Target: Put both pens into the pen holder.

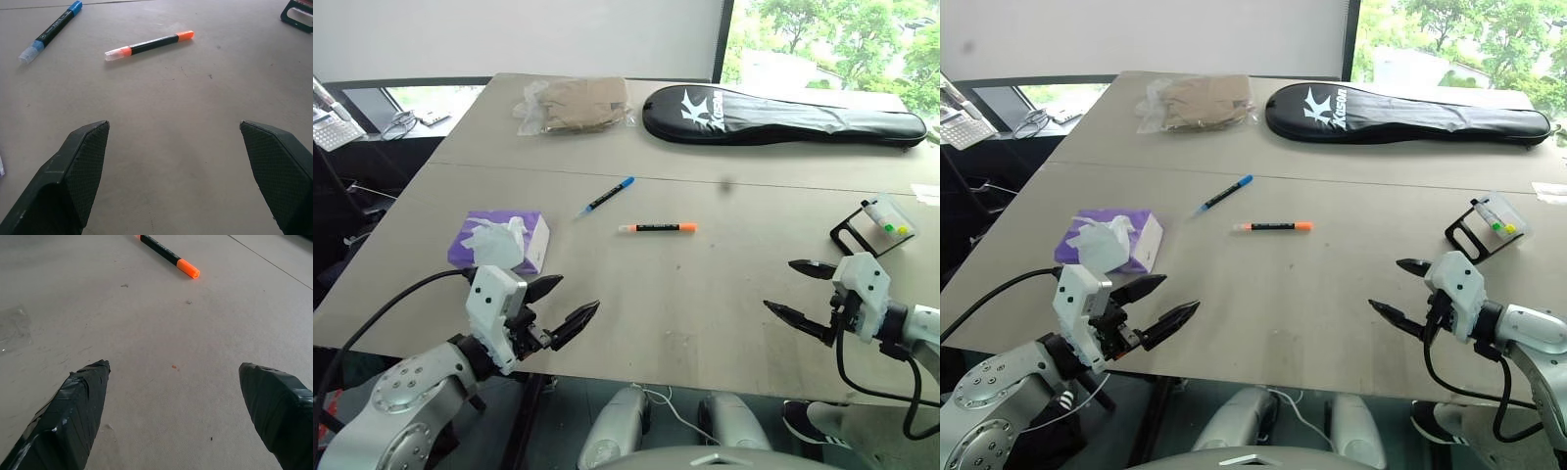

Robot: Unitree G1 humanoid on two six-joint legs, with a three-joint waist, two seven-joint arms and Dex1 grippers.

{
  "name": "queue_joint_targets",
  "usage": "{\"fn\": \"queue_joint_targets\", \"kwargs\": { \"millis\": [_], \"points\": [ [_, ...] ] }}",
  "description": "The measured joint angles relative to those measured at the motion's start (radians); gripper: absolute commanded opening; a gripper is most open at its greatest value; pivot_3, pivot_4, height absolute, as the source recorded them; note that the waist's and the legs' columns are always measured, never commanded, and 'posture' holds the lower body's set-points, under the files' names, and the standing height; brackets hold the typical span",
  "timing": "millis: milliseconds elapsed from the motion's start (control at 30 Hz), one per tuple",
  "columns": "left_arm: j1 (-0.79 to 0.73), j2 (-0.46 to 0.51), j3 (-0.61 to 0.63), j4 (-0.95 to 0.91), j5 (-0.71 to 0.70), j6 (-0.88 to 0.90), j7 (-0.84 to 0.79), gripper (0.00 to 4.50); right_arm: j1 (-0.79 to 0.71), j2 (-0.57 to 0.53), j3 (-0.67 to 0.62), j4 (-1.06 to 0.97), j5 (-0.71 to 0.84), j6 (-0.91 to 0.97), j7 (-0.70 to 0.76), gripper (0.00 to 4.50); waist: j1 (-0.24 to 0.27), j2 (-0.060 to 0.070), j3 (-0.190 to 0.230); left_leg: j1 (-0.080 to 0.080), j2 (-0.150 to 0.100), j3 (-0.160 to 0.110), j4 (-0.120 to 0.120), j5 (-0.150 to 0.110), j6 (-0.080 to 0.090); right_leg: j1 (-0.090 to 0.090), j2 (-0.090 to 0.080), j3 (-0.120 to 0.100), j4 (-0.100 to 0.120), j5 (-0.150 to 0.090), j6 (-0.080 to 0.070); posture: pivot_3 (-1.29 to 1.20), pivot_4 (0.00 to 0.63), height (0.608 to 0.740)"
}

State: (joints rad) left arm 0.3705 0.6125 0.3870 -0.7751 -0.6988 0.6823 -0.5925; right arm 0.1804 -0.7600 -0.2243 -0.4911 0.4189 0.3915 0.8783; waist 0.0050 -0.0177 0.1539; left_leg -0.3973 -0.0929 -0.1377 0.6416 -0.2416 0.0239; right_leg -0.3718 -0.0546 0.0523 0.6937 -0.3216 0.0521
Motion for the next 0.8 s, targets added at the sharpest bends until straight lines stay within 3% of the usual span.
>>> {"fn": "queue_joint_targets", "kwargs": {
  "millis": [133, 200, 300, 400, 600, 800],
  "points": [
    [-0.006, 0.007, -0.001, 0.007, 0.0, -0.011, -0.01, 4.42, -0.083, 0.01, 0.042, 0.037, -0.01, -0.002, 0.007, 4.48, -0.004, -0.001, 0.001, 0.001, 0.001, 0.001, 0.0, 0.0, 0.0, 0.0, 0.001, 0.001, 0.0, 0.0, 0.0, 0.0, 0.15, 0.74],
    [-0.085, 0.024, -0.012, 0.021, 0.0, -0.037, -0.026, 4.42, -0.387, 0.035, 0.214, 0.108, -0.061, 0.016, 0.019, 4.48, -0.021, 0.001, 0.002, 0.003, 0.002, 0.003, 0.0, 0.0, 0.0, 0.0, 0.003, 0.0, 0.0, 0.002, -0.003, 0.0, 0.15, 0.74],
    [-0.082, 0.032, -0.01, 0.028, 0.011, -0.052, -0.037, 4.42, -0.489, 0.037, 0.284, 0.136, -0.1, 0.051, 0.019, 4.48, -0.015, 0.0, 0.002, 0.0, 0.003, 0.0, -0.001, 0.001, -0.001, -0.001, 0.003, -0.001, -0.002, 0.002, -0.003, 0.0, 0.15, 0.74],
    [-0.074, 0.036, -0.012, 0.049, 0.026, -0.063, -0.042, 4.42, -0.702, 0.08, 0.425, 0.263, -0.133, 0.172, 0.049, 4.48, -0.018, 0.0, 0.002, -0.004, 0.003, 0.001, -0.003, 0.003, -0.005, -0.005, 0.002, 0.0, -0.003, 0.002, -0.003, 0.0, 0.15, 0.74],
    [-0.038, 0.027, -0.041, 0.054, 0.06, -0.139, -0.083, 4.42, -1.126, 0.323, 0.654, 0.614, -0.236, 0.282, 0.096, 4.48, -0.041, 0.001, 0.003, -0.003, 0.003, 0.003, -0.007, 0.003, -0.005, -0.007, 0.003, 0.001, -0.003, 0.002, -0.003, 0.0, 0.15, 0.74],
    [-0.007, 0.009, -0.021, 0.062, 0.078, -0.183, -0.077, 4.42, -1.267, 0.475, 0.719, 0.96, -0.322, 0.185, 0.124, 4.48, -0.037, 0.0, 0.003, -0.003, 0.002, 0.003, -0.007, 0.003, -0.005, -0.008, 0.001, 0.0, -0.005, 0.002, -0.003, 0.0, 0.15, 0.74]
  ]
}}
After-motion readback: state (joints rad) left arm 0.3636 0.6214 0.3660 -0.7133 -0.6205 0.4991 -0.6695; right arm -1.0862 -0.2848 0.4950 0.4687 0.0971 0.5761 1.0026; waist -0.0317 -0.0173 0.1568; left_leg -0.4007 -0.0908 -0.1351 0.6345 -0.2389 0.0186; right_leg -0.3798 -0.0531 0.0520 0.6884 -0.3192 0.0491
